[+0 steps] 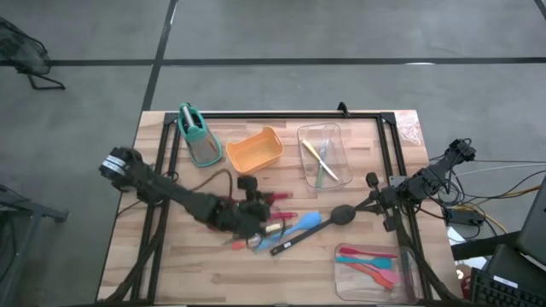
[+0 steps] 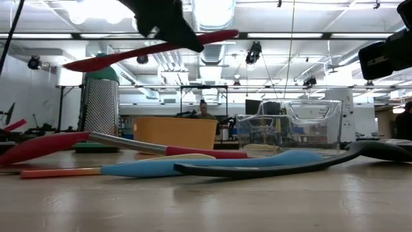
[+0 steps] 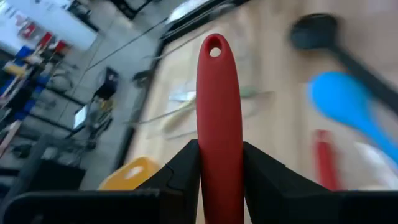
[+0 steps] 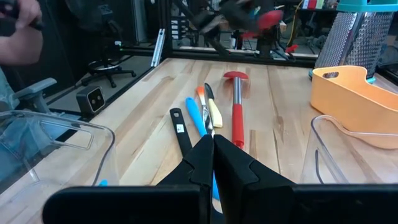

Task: Pick & Place Kitchen Items
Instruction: Put the bottom red slotted spoon into the orange bin

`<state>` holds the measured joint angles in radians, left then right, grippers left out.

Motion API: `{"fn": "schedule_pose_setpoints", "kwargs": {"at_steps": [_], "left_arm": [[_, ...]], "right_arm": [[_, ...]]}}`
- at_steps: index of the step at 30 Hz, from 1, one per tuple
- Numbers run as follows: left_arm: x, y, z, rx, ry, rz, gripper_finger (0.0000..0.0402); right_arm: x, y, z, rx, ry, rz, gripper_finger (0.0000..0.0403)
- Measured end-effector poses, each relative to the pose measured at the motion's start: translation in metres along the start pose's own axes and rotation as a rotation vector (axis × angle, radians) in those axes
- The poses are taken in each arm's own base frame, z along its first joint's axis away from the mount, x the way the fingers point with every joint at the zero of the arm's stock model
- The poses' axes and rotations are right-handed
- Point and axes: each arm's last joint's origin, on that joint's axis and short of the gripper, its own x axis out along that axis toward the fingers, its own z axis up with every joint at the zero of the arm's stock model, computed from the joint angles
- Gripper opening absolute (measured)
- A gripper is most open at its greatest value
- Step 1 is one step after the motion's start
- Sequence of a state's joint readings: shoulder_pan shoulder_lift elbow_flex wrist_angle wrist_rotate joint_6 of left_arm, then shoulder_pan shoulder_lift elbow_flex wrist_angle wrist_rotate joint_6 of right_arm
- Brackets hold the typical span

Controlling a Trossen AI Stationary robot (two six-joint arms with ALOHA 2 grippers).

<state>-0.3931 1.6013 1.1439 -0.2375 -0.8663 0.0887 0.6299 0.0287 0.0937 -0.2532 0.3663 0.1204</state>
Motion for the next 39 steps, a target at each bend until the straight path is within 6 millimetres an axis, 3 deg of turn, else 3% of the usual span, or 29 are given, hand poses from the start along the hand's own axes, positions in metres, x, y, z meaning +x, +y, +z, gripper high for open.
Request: {"fn": "schedule_pose_setpoints", "kwargs": {"at_steps": [6, 12, 16, 20, 25, 30, 34, 39], "left_arm": [[0.043, 0.066, -0.009, -0.069, 0.076, 0.01, 0.0098], [0.091, 0.14, -0.039, -0.275, 0.155, -0.02, 0.0098], [0.108, 0.179, -0.064, -0.368, 0.225, 0.067, 0.0098], [0.116, 0.206, -0.078, -0.423, 0.23, 0.13, 0.0098], [0.119, 0.222, -0.084, -0.47, 0.185, 0.076, 0.0099], [0.119, 0.231, -0.068, -0.531, -0.011, 0.055, 0.0099], [0.118, 0.232, -0.058, -0.584, -0.137, -0.03, 0.0099], [0.119, 0.231, -0.058, -0.68, -0.136, -0.039, 0.0099]], "right_arm": [[0.0, 0.0, 0.0, 0.0, 0.0, 0.0, 0.0008], [0.0, 0.0, 0.0, 0.0, 0.001, 0.0, 0.0008], [0.0, 0.0, 0.0, 0.0, 0.0, 0.0, 0.0008], [0.0, 0.0, 0.0, 0.0, 0.0, 0.0, 0.0008], [0.0, 0.0, 0.0, 0.0, 0.0, 0.0, 0.0008], [0.0, 0.0, 0.0, 0.0, 0.0, 0.0, 0.0008], [0.0, 0.0, 0.0, 0.0, 0.0, 0.0, 0.0008], [0.0, 0.0, 0.0, 0.0, 0.0, 0.0, 0.0008]]}}
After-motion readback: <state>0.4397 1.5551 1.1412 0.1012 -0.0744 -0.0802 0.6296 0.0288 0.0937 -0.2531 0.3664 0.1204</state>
